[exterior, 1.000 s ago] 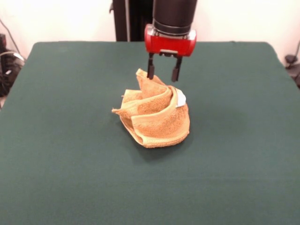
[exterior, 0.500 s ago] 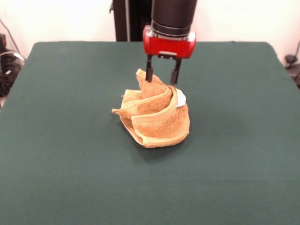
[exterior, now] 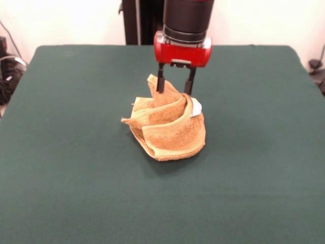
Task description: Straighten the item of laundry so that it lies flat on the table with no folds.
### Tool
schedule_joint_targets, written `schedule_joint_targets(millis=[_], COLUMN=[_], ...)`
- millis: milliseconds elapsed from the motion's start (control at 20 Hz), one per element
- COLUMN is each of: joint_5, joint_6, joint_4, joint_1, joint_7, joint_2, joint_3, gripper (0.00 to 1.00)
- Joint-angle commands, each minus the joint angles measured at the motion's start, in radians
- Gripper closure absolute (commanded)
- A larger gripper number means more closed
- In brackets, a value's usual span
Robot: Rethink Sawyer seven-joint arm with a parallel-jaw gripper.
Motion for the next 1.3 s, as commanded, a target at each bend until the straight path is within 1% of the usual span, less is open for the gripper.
schedule_joint_targets(millis=[50, 550, 900, 1300], joint_5=[0.022, 0.029, 0.029, 0.019], joint_6=[0.076, 0.027, 0.021, -0.038], joint_4=[-0.015, 0.021, 0.008, 0.025], joint_1=[0.028, 0.027, 0.018, 0.008], joint_7=[0.170, 0.190, 0.181, 0.183], joint_2=[0.021, 0.025, 0.038, 0.053], joint_3=[0.053, 0.070, 0.083, 0.096], gripper=[0.00, 0.00, 0.00, 0.00])
